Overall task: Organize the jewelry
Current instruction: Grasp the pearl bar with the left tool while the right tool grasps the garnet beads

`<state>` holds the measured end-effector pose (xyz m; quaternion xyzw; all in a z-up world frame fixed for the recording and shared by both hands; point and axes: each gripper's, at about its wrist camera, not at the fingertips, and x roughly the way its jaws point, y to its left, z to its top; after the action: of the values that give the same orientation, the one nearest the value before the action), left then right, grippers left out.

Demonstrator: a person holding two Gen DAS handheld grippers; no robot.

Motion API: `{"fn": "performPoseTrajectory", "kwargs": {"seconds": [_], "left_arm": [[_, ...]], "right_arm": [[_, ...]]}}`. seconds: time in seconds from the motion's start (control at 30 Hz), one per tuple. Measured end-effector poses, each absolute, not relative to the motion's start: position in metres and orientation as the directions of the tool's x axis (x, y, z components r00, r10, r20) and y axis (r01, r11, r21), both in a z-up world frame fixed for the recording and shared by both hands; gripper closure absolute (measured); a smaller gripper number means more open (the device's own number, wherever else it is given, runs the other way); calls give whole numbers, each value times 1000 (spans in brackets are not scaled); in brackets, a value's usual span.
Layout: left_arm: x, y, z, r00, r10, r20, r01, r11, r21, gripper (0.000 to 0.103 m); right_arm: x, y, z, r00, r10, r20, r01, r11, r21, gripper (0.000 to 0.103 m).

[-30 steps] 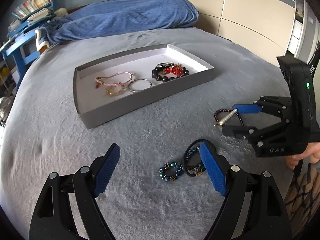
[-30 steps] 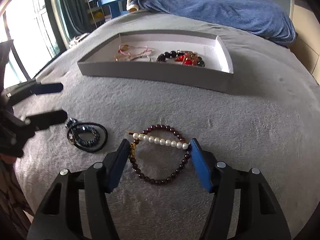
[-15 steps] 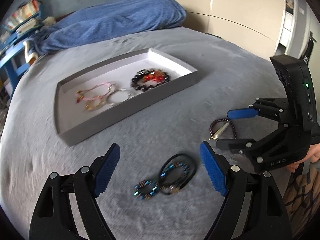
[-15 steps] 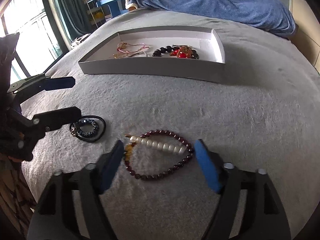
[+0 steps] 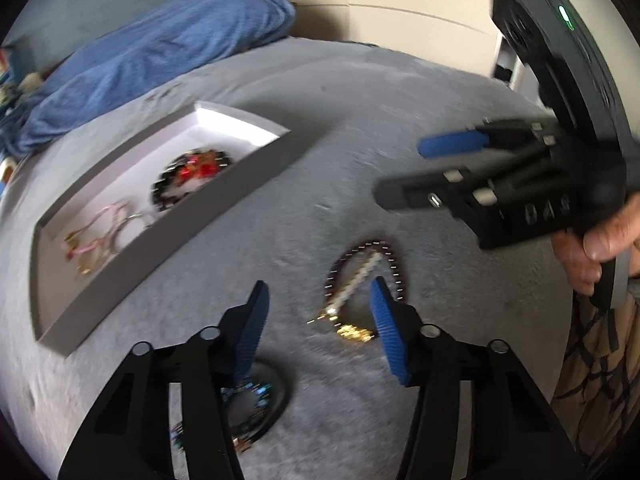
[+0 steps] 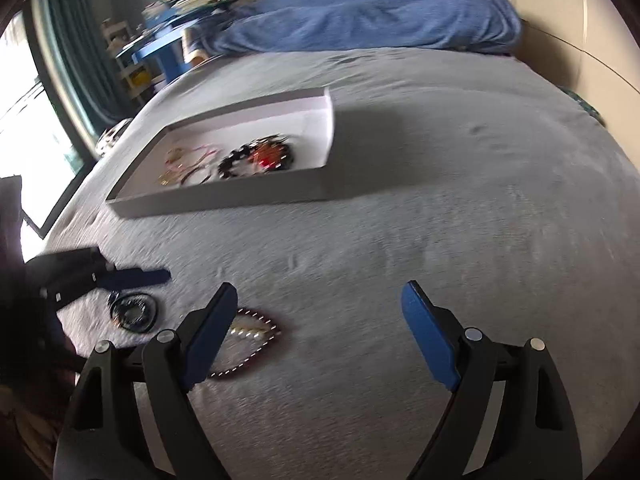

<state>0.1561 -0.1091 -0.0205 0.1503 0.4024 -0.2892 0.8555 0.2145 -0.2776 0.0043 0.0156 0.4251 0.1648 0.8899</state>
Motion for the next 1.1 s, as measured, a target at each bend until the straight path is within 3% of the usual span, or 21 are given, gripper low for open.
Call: {"fn": "performPoseTrajectory", "kwargs": {"seconds": [0.17, 0.33, 0.6, 0.73, 0.87, 1.1], "left_arm": [[158, -127, -36, 477, -336, -812, 657, 750, 76, 84], [157, -121, -31, 506, -340, -793, 647, 758, 87, 97], [174, -69, -9, 532, -416, -737, 524, 846, -99, 97], [176, -58, -9, 553, -364, -749, 485, 872, -65, 97], [185, -50, -20, 550, -298, -780, 438, 898, -35, 97], [191, -42, -36, 521, -246, -818, 408, 913, -15, 97]], "right_arm": [[219, -286, 4, 597, 294, -747, -243, 953, 180, 20], [221, -287, 0, 587, 298, -753, -240, 952, 189, 20], [214, -261, -7, 550, 333, -766, -331, 929, 166, 21], [212, -244, -16, 513, 346, -785, -381, 912, 153, 34], [212, -233, -25, 486, 328, -810, -395, 909, 131, 55], [210, -223, -31, 491, 300, -818, -413, 907, 85, 69]]}}
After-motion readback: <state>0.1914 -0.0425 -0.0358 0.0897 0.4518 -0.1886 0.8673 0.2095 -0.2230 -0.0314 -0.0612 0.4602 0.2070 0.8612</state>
